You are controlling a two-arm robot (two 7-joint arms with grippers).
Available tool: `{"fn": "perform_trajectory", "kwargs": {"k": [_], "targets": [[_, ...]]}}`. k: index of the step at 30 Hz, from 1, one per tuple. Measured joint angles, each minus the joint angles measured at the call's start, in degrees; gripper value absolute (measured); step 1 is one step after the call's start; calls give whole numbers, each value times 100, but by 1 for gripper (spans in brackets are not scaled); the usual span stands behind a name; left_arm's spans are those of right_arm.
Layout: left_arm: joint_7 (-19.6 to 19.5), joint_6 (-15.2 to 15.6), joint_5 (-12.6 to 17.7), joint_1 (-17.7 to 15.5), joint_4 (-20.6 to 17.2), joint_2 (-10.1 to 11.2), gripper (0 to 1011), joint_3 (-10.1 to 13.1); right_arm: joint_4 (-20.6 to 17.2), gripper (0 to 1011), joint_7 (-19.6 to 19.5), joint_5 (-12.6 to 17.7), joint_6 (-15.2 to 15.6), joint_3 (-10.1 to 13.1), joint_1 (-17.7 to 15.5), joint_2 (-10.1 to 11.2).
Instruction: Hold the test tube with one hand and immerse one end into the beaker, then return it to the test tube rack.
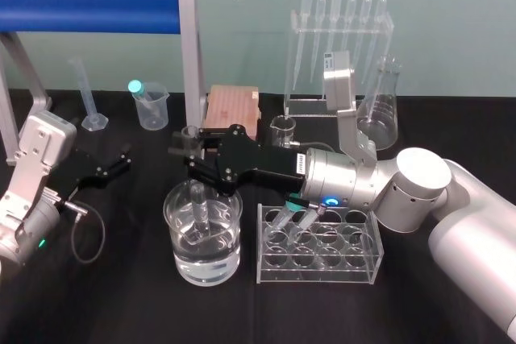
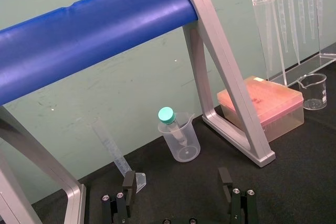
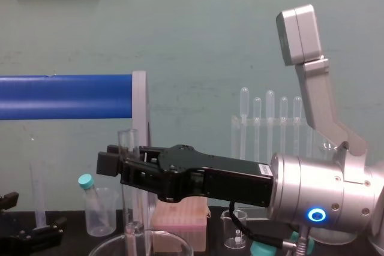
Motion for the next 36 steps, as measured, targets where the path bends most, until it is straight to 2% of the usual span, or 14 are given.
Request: {"fn": "perform_trajectory", "kwargs": {"k": [36], "targets": [[0, 0, 0, 0, 0, 0, 1000, 0, 0, 243, 0, 0, 0, 0, 0, 0]]}}
